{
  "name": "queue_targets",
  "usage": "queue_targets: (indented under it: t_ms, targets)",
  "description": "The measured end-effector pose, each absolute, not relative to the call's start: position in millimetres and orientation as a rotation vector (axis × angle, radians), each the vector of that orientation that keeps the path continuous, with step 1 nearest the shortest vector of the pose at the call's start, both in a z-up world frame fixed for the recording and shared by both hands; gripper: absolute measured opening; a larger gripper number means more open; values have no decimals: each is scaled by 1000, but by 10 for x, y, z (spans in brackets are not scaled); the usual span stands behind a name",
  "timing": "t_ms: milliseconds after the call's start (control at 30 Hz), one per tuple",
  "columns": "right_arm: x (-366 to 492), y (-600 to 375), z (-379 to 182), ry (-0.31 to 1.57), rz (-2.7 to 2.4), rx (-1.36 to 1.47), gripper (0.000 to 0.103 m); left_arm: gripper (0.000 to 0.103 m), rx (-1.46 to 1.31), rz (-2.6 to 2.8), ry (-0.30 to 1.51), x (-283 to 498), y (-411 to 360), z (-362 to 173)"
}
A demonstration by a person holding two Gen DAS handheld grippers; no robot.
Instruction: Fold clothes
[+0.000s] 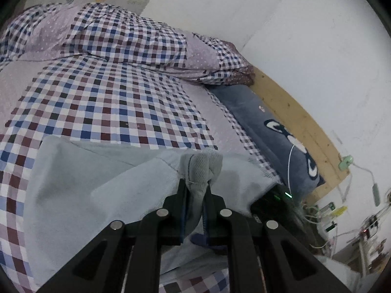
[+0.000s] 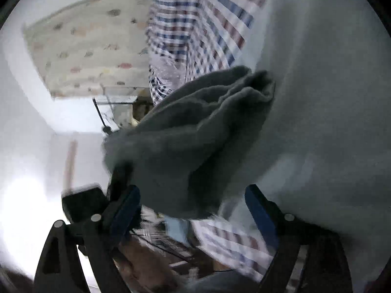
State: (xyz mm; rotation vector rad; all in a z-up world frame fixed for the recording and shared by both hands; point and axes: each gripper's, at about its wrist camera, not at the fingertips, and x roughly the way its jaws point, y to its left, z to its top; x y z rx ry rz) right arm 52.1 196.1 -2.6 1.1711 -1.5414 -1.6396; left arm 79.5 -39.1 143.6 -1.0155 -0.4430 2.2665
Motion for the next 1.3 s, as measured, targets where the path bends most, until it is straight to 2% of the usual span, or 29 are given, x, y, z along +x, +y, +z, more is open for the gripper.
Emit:
queue_targets:
  t_ms: [100,267,400,600,700,733,767,800,833,967,1067,1200,1267,1300]
  targets:
    - [258,1972,-133,-1621,-1616,1153,92,9,-1009,2286,-410,845,-355,1432]
    - [-268,1989,-264,-1621,-1584,1183,96,9,-987,2316,-357,922,-329,1429]
    - [-515,2111,-90,-1596,-1637,1148,96,9,-988,2288,-316,994,-258,1354]
    - [-878,1848,-188,-1366,-1657,1355,96,9,-1019,2278,-124,1144,58,1203]
    - [-998,1732,-37,-1183,-1722,1348,94,9,-1039,2281,-58,1213,165,1090]
    - [-1022,1705,31,-1114,-1757,1345,80,9,-1040,2289,-39,1230,191,1060]
    - [-1057,1690,133,-1024,-1816,1360,44,9,-1041,2303,-16,1249,224,1026]
    - [-1093,1677,238,-929,-1873,1373,21,9,-1039,2316,-1,1265,248,1001]
    - [-1122,1668,353,-877,-1895,1348,9,9,-1033,2323,6,1277,265,983]
    - [-954,1660,796,-704,-1993,1136,9,12,-988,2376,75,1342,411,909]
    - [-912,1719,721,-592,-2128,1149,9,16,-1088,2347,99,1256,542,683]
    - [-1033,1931,180,-747,-2081,1383,10,22,-1202,2275,124,1236,627,447]
    - [-1061,2061,-6,-849,-2035,1460,21,41,-1198,2235,138,1306,630,462]
    - [-1056,2110,-14,-865,-2027,1468,26,46,-1197,2217,141,1335,626,472]
